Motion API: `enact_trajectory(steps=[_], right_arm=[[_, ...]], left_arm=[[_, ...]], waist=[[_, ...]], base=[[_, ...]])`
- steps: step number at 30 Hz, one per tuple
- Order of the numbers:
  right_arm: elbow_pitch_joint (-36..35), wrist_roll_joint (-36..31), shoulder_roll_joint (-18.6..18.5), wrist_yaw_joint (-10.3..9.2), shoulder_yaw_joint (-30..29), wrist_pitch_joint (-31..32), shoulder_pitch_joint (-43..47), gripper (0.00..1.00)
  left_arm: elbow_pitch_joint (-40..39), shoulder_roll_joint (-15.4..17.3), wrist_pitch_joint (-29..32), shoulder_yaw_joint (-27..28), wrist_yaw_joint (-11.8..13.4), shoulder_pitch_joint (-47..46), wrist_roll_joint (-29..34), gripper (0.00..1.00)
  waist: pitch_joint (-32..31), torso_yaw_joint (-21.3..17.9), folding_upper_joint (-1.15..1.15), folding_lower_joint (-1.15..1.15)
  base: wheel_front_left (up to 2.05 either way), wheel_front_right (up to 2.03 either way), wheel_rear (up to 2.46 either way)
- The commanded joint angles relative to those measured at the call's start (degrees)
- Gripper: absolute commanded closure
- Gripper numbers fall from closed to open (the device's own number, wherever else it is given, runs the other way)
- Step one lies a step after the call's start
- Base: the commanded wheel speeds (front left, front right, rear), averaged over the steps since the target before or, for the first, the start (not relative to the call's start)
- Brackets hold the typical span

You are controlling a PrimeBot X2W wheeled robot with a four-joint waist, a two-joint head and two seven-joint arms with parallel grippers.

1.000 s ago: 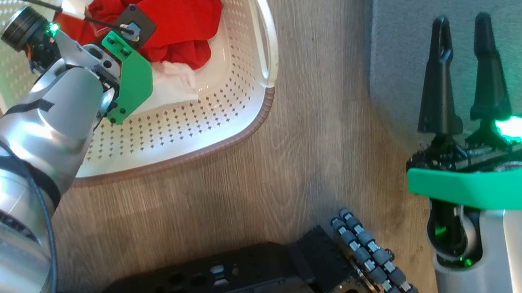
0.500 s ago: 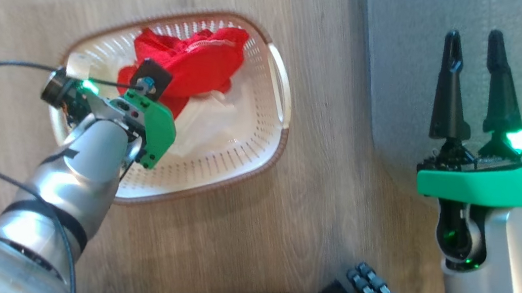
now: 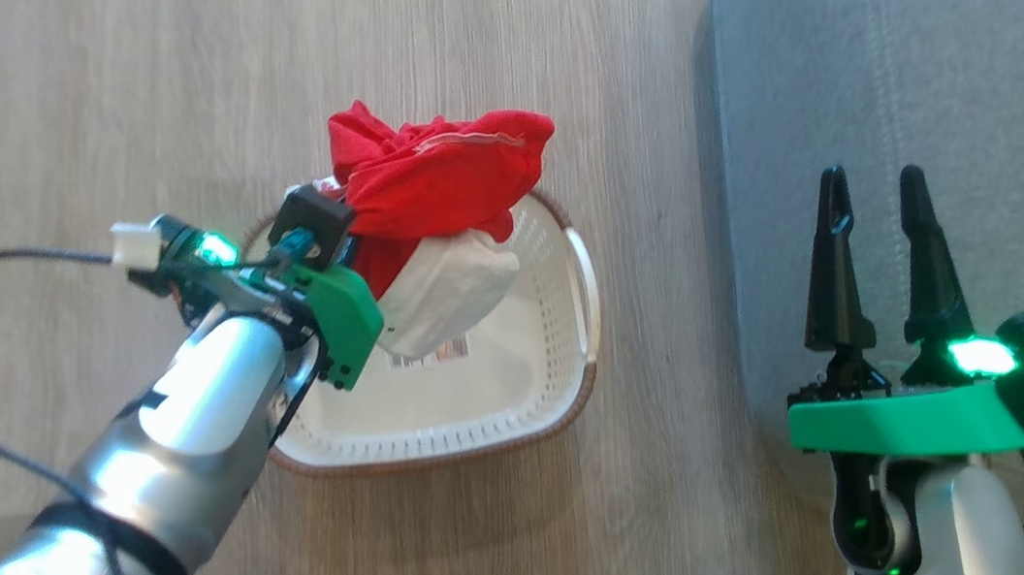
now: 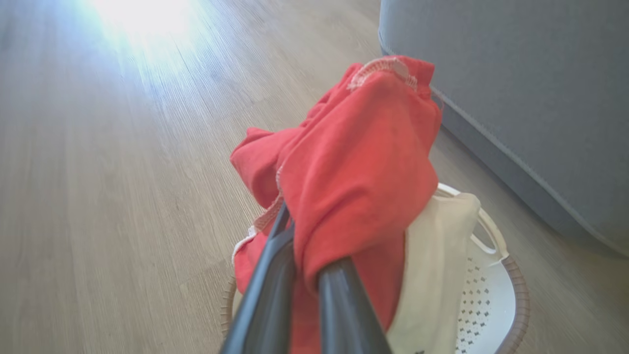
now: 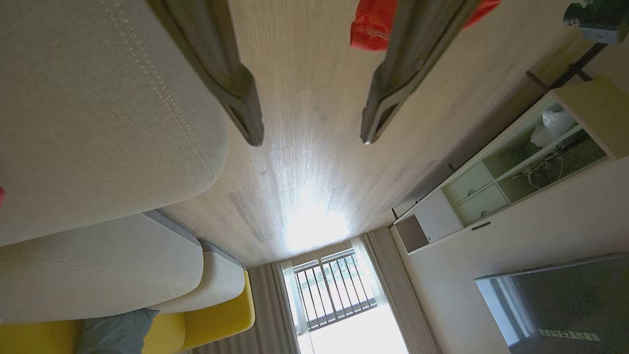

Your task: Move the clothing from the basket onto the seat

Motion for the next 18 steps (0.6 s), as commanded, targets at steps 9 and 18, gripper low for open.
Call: enact_trajectory(steps=[9, 18], right_arm=[[-0.50, 0.83, -0.89, -0.01, 1.65, -0.13, 4.05, 0.00], [0.20, 1.22, -1.65, -0.01, 2.41, -0.13, 7.17, 0.00]], left_arm=[[-18.92, 3.01, -0.79, 8.40, 2.52, 8.24, 0.39, 1.00], [-36.38, 2.27, -0.79, 17.82, 1.98, 15.82, 1.84, 1.00]], waist=[[-10.87, 1.65, 0.00, 0.00], [-16.85, 2.14, 0.00, 0.00]], base=[[0.00, 0.00, 0.00], [0.00, 0.00, 0.00]])
